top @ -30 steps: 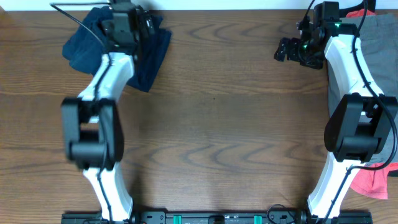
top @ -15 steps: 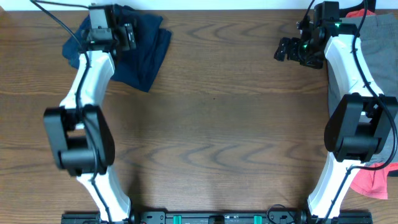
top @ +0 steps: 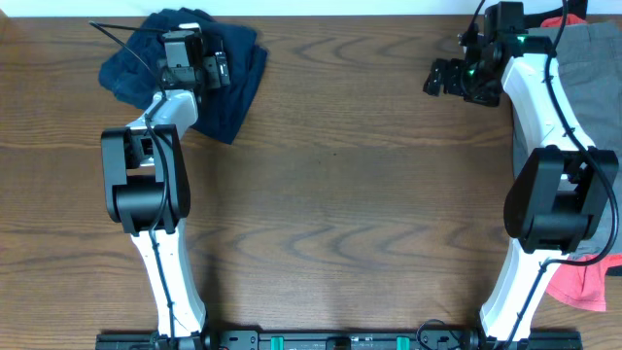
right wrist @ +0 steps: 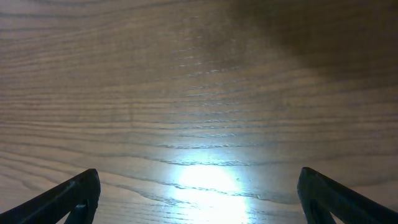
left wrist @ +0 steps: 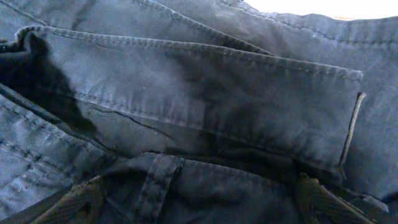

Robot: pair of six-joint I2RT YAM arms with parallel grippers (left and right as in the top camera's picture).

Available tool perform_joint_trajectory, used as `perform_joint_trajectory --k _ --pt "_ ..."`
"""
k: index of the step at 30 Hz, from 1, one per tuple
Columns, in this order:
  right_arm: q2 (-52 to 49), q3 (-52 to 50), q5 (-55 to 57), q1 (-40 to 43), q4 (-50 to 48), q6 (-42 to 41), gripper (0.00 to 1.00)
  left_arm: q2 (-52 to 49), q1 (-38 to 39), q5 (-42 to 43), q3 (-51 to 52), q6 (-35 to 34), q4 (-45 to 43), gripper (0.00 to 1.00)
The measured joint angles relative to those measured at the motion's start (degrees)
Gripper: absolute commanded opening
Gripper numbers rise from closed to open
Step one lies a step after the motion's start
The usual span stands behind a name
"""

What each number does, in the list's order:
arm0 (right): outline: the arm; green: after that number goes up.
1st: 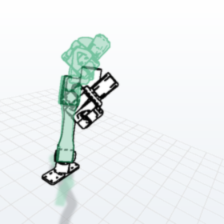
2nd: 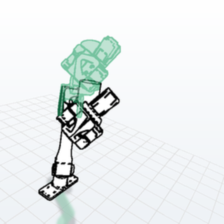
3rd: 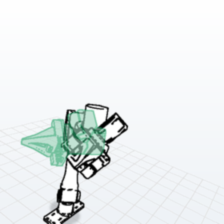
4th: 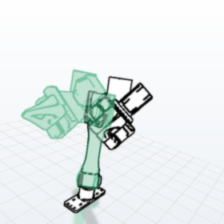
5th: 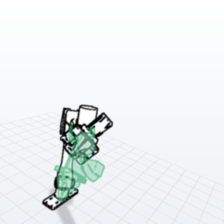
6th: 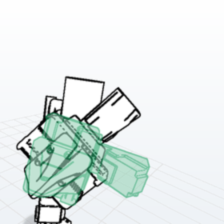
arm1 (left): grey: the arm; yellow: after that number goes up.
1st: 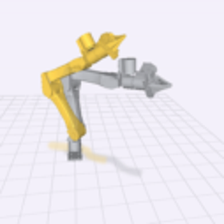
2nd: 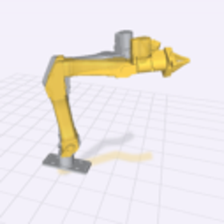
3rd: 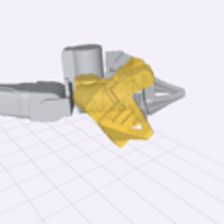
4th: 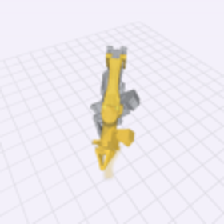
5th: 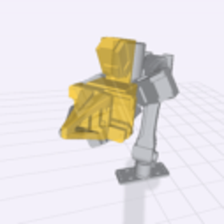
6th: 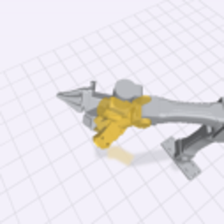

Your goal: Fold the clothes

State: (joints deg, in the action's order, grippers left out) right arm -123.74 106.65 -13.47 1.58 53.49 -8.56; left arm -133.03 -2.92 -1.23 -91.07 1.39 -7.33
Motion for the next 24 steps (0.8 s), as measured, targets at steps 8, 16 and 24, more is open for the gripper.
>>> perform_joint_trajectory --k 8,16,24 --pt "0.7 4.6 -1.9 -0.1 7.5 4.5 0.99 11.2 0.5 1.4 0.7 0.2 7.1 0.98" --pt "17.3 14.2 -3.8 -1.6 17.9 9.0 0.99 30.9 0.8 2.2 0.4 0.2 7.5 0.98" --pt "37.3 16.3 -5.2 -4.4 18.3 9.7 0.99 32.3 0.8 2.2 0.4 0.2 9.3 0.98"
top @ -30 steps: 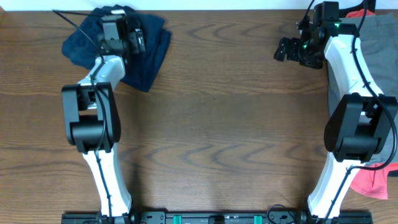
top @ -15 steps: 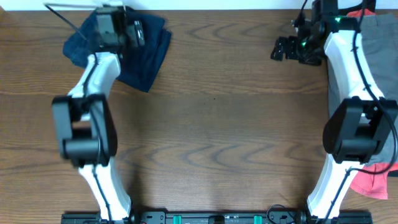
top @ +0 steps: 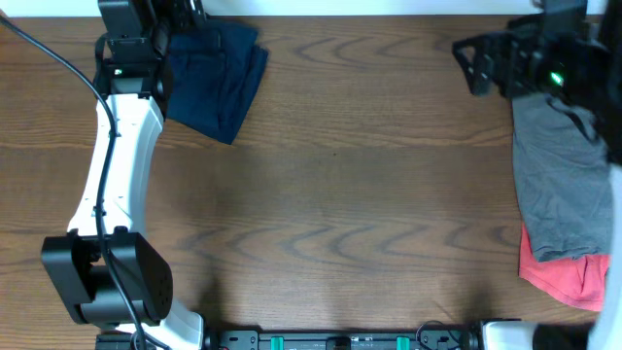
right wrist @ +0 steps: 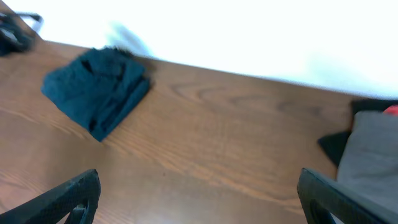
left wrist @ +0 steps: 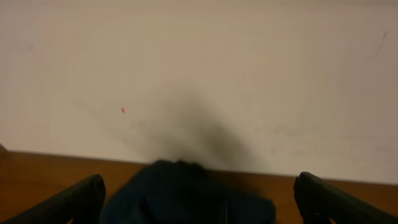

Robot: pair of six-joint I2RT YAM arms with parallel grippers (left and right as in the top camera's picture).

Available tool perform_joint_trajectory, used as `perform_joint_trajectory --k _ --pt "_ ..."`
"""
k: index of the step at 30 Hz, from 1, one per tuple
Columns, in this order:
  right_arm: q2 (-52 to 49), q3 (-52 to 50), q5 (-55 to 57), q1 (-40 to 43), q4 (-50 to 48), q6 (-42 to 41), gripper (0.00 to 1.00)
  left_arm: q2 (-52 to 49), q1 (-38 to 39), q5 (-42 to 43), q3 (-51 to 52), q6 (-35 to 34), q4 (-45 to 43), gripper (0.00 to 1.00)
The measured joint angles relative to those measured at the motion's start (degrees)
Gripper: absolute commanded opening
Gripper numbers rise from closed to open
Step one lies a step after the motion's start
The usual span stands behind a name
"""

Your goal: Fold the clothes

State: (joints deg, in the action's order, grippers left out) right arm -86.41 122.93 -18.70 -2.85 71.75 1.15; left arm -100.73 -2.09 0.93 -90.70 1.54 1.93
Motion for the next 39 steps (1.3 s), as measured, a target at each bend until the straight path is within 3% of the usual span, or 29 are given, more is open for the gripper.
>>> perform_joint_trajectory --k 14,17,24,26,32,39 --pt "12.2 -4.3 3.6 0.0 -3.2 3.5 0.99 -0.2 0.0 0.2 0.0 0.0 15.2 0.98" --pt "19.3 -15.8 5.6 0.1 -14.6 4.7 0.99 -0.2 0.0 0.2 0.0 0.0 18.2 0.98" --pt "41.9 -56.8 3.9 2.6 -49.9 5.5 0.99 -0.2 0.0 0.2 0.0 0.0 21.9 0.98" --pt "46.6 -66.3 3.4 2.7 -55.8 5.2 0.99 -0.2 0.0 0.2 0.0 0.0 21.9 0.98" --pt "60.7 -94.2 2.7 2.7 -68.9 4.3 0.99 -0.2 0.0 0.2 0.0 0.0 21.9 0.98" --pt "74.8 -111.6 2.7 2.7 -76.0 3.9 0.99 -0.2 0.0 0.2 0.0 0.0 21.9 0.98"
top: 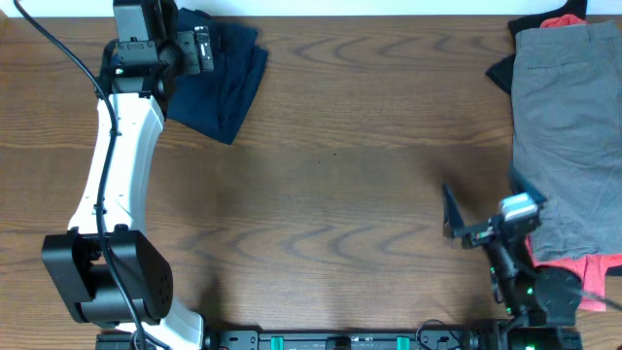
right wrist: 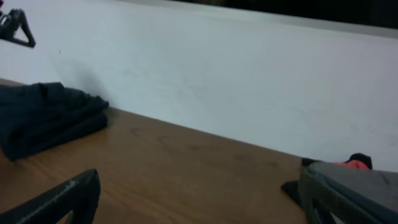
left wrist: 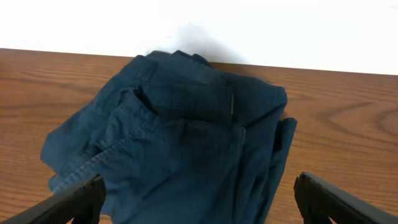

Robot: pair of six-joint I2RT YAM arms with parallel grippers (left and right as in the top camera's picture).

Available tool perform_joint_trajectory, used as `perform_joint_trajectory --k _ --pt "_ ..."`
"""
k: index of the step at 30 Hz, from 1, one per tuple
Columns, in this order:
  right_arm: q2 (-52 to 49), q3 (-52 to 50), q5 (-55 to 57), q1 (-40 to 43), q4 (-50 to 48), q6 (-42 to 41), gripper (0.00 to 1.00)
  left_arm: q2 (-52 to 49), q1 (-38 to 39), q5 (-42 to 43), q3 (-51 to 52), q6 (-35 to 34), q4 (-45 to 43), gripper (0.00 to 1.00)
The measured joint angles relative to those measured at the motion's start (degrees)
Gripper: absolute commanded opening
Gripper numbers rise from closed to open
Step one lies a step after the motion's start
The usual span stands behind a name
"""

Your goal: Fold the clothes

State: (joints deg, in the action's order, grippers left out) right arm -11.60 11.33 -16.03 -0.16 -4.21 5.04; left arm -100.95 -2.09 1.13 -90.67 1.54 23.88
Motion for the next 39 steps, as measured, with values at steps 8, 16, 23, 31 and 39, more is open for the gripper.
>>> perform_joint_trajectory --k 8,16,23,31,39 --pt "8.9 -9.6 1.7 0.0 -1.5 0.0 0.99 0.0 0.0 0.0 0.0 0.0 0.0 0.98" --pt "10.8 -10.9 2.6 0.0 6.1 0.0 0.99 0.0 0.0 0.0 0.0 0.0 0.0 0.98" --pt "10.8 -10.9 2.9 0.0 7.0 0.0 0.99 0.0 0.0 0.0 0.0 0.0 0.0 0.98" --pt "10.8 -10.9 2.9 0.0 7.0 0.0 0.99 0.0 0.0 0.0 0.0 0.0 0.0 0.98" --pt "10.8 -10.9 3.0 0.0 7.0 0.0 0.99 0.0 0.0 0.0 0.0 0.0 0.0 0.98"
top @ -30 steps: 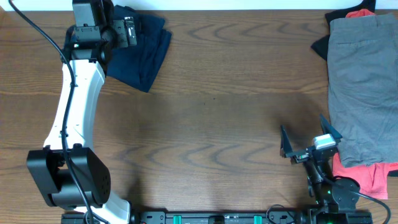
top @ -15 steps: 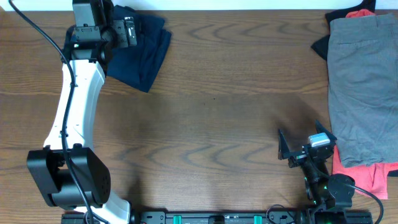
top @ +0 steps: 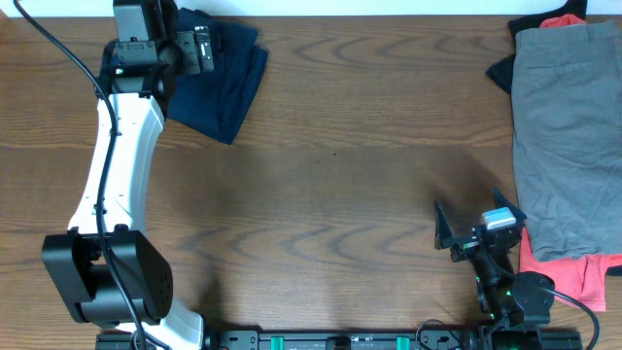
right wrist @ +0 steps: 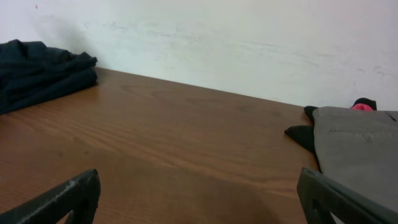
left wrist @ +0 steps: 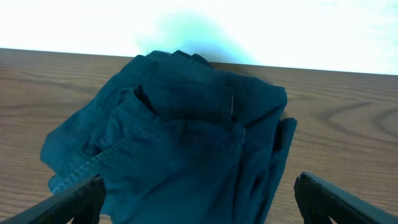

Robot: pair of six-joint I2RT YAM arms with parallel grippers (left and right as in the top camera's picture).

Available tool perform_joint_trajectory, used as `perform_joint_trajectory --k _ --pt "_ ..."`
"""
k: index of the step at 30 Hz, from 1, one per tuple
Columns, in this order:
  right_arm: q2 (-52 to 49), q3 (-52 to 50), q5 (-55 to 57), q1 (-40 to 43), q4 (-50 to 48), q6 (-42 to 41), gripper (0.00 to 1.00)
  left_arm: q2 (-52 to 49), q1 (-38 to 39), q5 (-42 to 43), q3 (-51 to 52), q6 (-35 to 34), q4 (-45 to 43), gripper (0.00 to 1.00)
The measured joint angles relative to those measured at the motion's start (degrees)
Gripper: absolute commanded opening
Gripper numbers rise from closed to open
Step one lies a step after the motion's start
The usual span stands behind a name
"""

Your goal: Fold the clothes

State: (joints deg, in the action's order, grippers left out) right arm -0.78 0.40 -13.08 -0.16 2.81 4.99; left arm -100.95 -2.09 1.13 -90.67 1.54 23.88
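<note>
A folded navy garment (top: 228, 87) lies at the table's far left corner; in the left wrist view the navy garment (left wrist: 180, 143) fills the middle. My left gripper (top: 199, 49) hovers over its back edge, open, nothing between its fingers; in its own view the left gripper (left wrist: 199, 205) shows only two wide-apart tips. Grey shorts (top: 564, 126) lie spread at the right edge over a red garment (top: 583, 277). My right gripper (top: 474, 214) sits low at the front right, open and empty, just left of the shorts.
A black garment (top: 501, 73) pokes out from under the grey shorts at the far right. The white wall (right wrist: 249, 37) runs along the table's back edge. The wooden table (top: 369, 175) lies between the two piles.
The right arm has settled a little lower and nearer the front edge, its camera now closer to the tabletop. The left arm and the navy garment have not moved.
First my left gripper was down on the navy pile and my right gripper low over the table's far right. Then both arms were raised, the left behind the pile. Later the right arm was drawn back to the front right, open, where it stays.
</note>
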Motion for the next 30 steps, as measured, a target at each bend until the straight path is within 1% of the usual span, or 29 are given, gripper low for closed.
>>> perform_joint_trajectory --k 5,10,13,16,18,21,26,30 --pt "0.0 0.0 0.0 0.0 0.0 0.0 0.99 0.0 0.0 0.0 0.0 0.0 0.3 0.98" --pt "0.0 0.0 0.0 0.0 0.0 0.0 0.99 2.3 0.0 0.0 0.4 0.3 4.3 0.98" --pt "0.0 0.0 0.0 0.0 0.0 0.0 0.99 7.6 0.0 0.0 2.4 1.7 6.1 0.98" --pt "0.0 0.0 0.0 0.0 0.0 0.0 0.99 15.8 0.0 0.0 6.1 3.3 6.2 0.98" --pt "0.0 0.0 0.0 0.0 0.0 0.0 0.99 21.7 0.0 0.2 9.4 3.9 5.1 0.98" --pt "0.0 0.0 0.1 0.0 0.0 0.0 0.99 31.0 -0.1 0.9 17.3 4.5 0.1 0.98" --pt "0.0 0.0 0.1 0.0 0.0 0.0 0.99 44.5 -0.1 2.4 34.0 4.8 -8.8 0.98" --pt "0.0 0.0 0.1 0.0 0.0 0.0 0.99 54.5 -0.1 4.0 48.1 4.8 -13.3 0.98"
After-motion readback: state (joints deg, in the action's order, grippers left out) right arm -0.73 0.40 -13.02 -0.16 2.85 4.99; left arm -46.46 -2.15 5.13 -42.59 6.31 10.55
